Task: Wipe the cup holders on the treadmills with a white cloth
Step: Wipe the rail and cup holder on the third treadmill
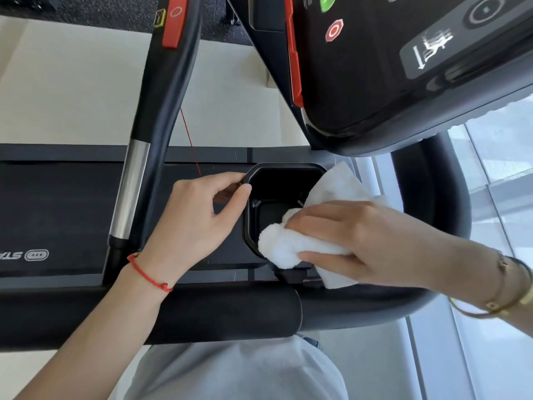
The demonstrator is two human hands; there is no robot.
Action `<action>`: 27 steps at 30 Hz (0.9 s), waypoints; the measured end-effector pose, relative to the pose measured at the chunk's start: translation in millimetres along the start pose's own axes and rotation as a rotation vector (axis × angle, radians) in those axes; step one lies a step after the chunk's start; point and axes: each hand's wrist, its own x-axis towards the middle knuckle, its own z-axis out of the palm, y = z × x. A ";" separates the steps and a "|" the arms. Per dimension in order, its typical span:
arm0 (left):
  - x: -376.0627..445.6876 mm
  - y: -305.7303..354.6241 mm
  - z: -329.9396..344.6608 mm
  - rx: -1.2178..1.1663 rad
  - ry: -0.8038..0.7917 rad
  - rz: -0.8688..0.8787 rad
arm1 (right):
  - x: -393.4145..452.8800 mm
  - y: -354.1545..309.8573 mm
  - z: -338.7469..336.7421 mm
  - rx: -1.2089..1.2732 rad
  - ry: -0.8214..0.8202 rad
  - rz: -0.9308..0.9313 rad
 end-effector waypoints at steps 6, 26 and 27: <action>2.2 -5.1 0.7 0.025 0.006 -0.015 | 6.3 32.1 -3.3 -0.222 0.063 -0.128; -9.4 -4.0 2.7 0.000 0.026 -0.047 | -2.4 49.8 11.3 -0.467 0.278 -0.214; -9.7 -3.3 2.7 0.001 0.024 -0.040 | -6.8 47.2 13.7 -0.483 0.287 -0.192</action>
